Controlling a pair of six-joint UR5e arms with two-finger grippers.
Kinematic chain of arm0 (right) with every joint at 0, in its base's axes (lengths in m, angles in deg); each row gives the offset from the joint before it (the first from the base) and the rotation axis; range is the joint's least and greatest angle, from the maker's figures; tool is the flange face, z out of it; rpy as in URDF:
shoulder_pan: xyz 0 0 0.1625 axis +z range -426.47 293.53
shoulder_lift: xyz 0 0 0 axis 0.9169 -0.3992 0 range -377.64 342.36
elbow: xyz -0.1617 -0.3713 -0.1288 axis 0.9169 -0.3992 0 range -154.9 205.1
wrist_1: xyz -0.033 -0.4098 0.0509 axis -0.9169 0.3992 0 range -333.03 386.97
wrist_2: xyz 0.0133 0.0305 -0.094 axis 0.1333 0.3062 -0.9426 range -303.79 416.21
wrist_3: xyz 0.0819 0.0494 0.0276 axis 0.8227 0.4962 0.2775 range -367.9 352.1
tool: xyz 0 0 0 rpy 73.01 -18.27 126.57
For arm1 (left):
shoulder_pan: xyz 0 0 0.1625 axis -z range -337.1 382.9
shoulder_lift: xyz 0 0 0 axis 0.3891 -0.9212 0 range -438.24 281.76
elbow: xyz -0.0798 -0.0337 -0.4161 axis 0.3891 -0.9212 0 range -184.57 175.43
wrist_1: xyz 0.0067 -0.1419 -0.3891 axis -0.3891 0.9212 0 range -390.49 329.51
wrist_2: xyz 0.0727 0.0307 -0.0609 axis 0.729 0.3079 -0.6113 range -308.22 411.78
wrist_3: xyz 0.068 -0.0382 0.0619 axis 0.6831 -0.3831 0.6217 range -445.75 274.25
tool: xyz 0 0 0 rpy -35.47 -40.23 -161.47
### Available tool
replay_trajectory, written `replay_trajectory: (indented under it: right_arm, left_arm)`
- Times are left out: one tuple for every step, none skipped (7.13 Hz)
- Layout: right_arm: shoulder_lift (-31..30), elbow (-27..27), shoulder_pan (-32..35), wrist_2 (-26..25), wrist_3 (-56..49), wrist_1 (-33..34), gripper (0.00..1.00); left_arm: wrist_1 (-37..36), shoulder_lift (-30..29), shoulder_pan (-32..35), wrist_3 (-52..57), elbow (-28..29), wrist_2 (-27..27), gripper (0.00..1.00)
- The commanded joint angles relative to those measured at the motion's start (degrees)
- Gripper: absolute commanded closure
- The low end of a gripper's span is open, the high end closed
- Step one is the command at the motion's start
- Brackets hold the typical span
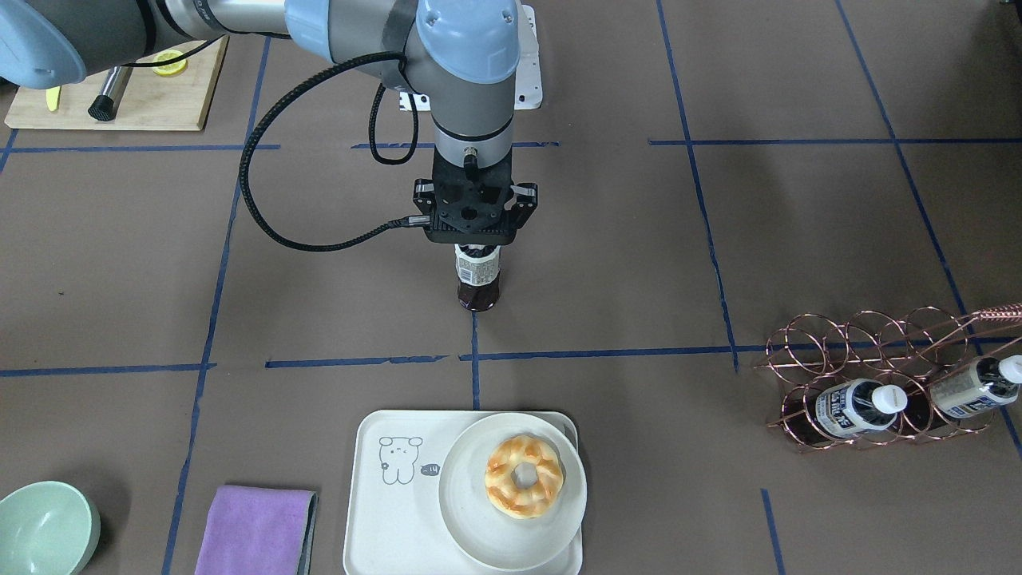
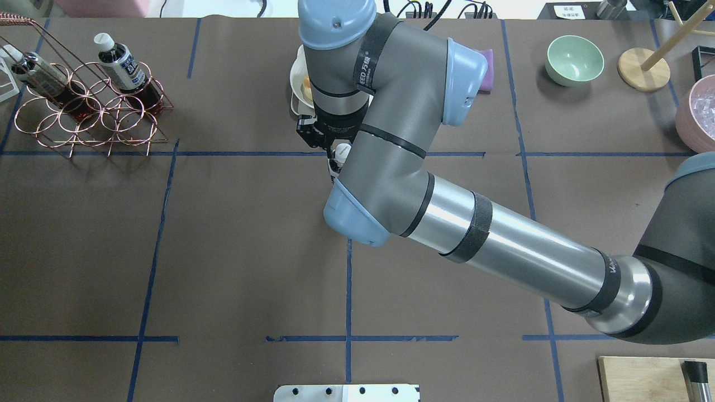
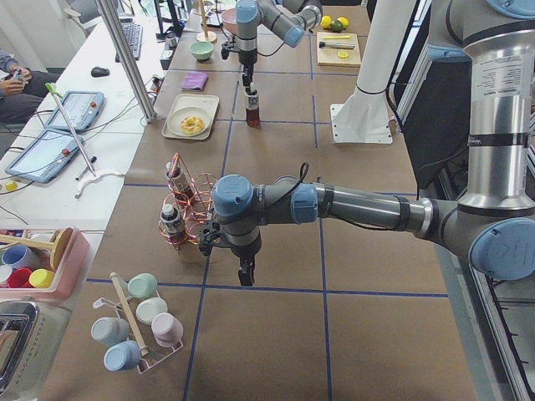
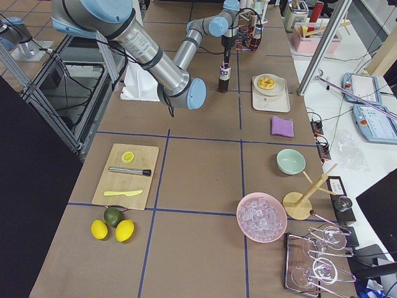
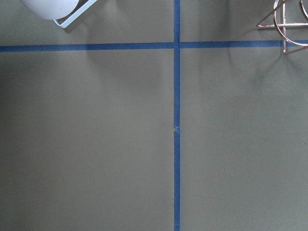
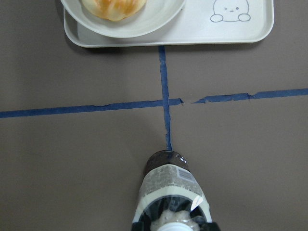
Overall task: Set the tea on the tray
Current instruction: 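Carry the bottle with the right gripper onto the cream tray beside the plate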
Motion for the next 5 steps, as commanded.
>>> replay_trajectory:
  right_arm:
    - [0.33, 0.18, -0.04, -0.48, 0.07, 0.35, 1.0]
    - [1.38, 0.09, 0.75, -0.91, -0.02, 1.3, 1.0]
    - [1.91, -0.34, 3.36, -1.27, -1.32, 1.4, 1.0]
    - [2.0, -1.74, 7.05, -0.05, -6.21, 1.4, 1.0]
    - [4.53, -8.37, 11.08, 2.57, -9.82, 0.79, 1.0]
  left_arm:
    - [0.0, 0.06, 0.0, 0.0, 0.0, 0.0, 0.0]
    - [0.0, -0.03, 0.0, 0.0, -0.09, 0.0, 0.0]
    - [0.0, -0.03, 0.0, 0.0, -0.09, 0.0, 0.0]
    - [0.0, -0.03, 0.0, 0.0, -0.09, 0.0, 0.0]
    - [0.0, -0.03, 0.0, 0.0, -0.18, 0.0, 0.0]
